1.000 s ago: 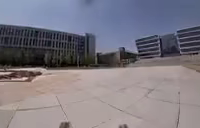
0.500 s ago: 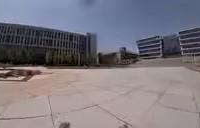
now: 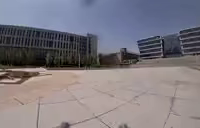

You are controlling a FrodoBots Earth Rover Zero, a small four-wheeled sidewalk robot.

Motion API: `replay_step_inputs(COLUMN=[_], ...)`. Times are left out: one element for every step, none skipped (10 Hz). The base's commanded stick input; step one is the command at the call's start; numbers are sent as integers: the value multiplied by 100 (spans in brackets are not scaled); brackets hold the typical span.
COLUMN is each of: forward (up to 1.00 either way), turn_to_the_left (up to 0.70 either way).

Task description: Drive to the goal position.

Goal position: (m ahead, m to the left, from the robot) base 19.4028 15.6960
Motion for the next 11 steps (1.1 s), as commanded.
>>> replay_step_inputs(forward=[70,70,70,70,70,70,70,70,70,70,70], turn_to_the_left=[0,0,0,0,0,0,0,0,0,0,0])
